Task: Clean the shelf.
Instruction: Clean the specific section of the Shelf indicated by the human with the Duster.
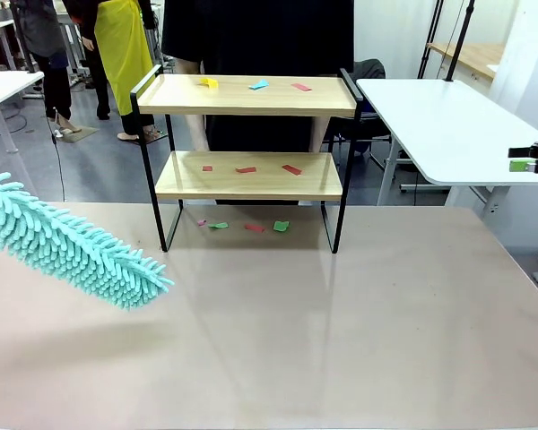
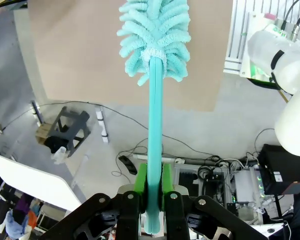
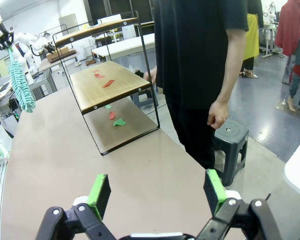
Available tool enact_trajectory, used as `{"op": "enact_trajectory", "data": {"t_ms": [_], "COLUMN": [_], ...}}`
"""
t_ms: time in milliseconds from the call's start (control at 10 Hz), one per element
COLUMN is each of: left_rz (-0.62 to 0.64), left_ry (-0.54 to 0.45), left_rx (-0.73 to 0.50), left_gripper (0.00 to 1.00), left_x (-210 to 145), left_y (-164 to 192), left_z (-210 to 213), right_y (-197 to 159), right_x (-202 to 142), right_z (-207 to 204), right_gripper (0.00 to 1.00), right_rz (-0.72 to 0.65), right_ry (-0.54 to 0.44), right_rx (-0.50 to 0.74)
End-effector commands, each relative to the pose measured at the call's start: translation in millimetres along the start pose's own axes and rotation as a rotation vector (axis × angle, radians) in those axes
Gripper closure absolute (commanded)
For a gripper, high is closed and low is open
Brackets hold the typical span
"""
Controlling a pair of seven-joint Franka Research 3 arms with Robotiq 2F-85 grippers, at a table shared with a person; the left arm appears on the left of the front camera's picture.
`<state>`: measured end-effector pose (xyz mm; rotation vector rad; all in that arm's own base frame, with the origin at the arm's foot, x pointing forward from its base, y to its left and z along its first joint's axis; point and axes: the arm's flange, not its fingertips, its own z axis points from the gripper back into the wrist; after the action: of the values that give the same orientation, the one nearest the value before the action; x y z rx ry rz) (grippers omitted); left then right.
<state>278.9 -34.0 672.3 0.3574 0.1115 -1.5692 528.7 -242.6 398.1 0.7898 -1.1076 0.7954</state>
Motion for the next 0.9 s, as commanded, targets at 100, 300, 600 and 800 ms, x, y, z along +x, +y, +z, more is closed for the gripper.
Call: {"op": "enact_trajectory", "data": {"t_ms": [100, 300, 600, 800], "left_rz": [0.002, 0.002, 0.002, 0.002], "left_ry": [0.001, 0.001, 0.001, 0.001], "left_rx": [0.000, 0.000, 0.000, 0.000], "left_gripper": [0.86, 0.86, 0.86, 0.86], "left_x": [-0.6, -0.6, -0.6, -0.6], "left_y": [-1.0, -1.0, -1.0, -1.0], "left_z": [3.4, 3.4, 3.4, 3.4], "right_y": [1.6, 1.6, 1.6, 1.6], "right_x": [2.4, 2.4, 2.4, 2.4], "right_z": [-1.0, -1.0, -1.0, -1.0], "right_gripper": [0.00, 0.00, 0.00, 0.00], "right_rz": [0.003, 0.003, 0.003, 0.003], "right_ry": [-0.001, -0.001, -0.001, -0.001], "right_rx": [-0.001, -0.001, -0.001, -0.001]}}
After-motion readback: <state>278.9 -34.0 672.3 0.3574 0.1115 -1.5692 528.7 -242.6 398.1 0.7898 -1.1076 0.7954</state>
